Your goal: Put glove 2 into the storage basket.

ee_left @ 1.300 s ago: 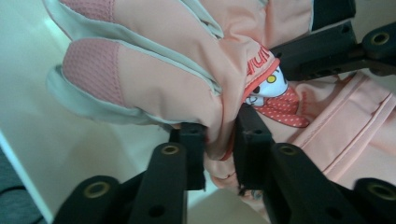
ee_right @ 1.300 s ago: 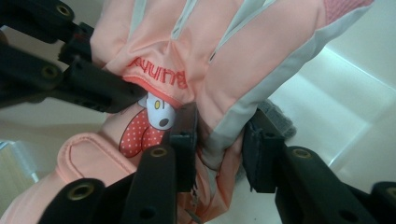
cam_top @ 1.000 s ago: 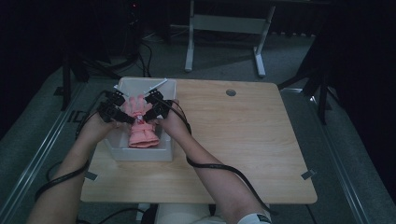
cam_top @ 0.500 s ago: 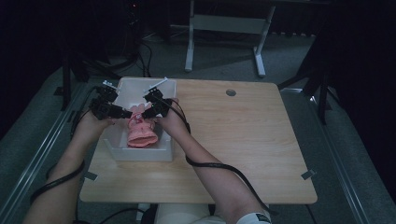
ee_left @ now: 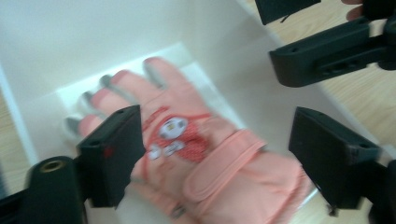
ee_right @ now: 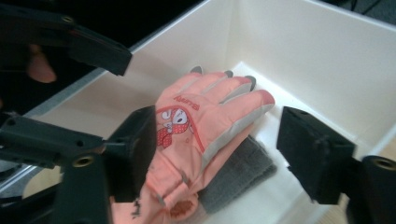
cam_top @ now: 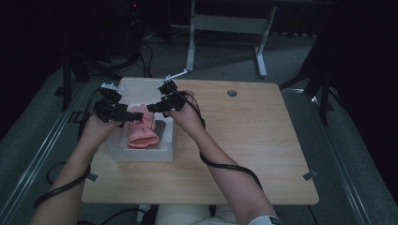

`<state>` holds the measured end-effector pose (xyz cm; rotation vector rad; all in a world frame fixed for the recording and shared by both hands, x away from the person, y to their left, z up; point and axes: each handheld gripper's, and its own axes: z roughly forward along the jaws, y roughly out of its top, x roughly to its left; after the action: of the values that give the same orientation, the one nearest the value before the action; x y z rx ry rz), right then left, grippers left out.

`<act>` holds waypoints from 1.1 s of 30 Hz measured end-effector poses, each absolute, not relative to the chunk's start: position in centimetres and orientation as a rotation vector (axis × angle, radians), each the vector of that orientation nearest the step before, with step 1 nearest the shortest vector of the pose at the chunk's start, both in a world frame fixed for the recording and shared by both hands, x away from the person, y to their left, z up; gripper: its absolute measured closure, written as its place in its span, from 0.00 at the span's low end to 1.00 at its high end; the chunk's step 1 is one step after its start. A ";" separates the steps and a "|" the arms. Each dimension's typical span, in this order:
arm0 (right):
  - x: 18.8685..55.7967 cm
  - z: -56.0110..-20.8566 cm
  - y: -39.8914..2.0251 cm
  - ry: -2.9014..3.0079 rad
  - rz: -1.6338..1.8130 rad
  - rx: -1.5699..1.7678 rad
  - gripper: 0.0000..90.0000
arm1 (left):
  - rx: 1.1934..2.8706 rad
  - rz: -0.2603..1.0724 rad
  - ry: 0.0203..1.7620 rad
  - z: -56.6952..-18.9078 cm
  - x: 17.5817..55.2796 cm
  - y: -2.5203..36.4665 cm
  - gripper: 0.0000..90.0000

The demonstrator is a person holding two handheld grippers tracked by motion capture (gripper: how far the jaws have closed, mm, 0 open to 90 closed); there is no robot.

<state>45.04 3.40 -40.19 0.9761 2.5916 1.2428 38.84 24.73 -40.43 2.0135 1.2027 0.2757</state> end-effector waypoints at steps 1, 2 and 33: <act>45.0 -40.2 3.4 2.592 1.243 0.976 0.31 | 2.013 0.276 1.203 -40.4 38.8 24.7 0.19; 44.9 -39.7 2.5 2.601 1.258 0.948 0.25 | 2.014 0.278 1.173 -40.3 38.7 24.1 0.16; 42.9 -39.9 -11.7 2.494 1.233 0.972 0.18 | 2.050 0.212 0.806 -39.4 36.0 10.9 0.00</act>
<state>42.87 -11.66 -39.86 0.9721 2.4942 1.2326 36.00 10.90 -39.39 2.0496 0.8060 0.2125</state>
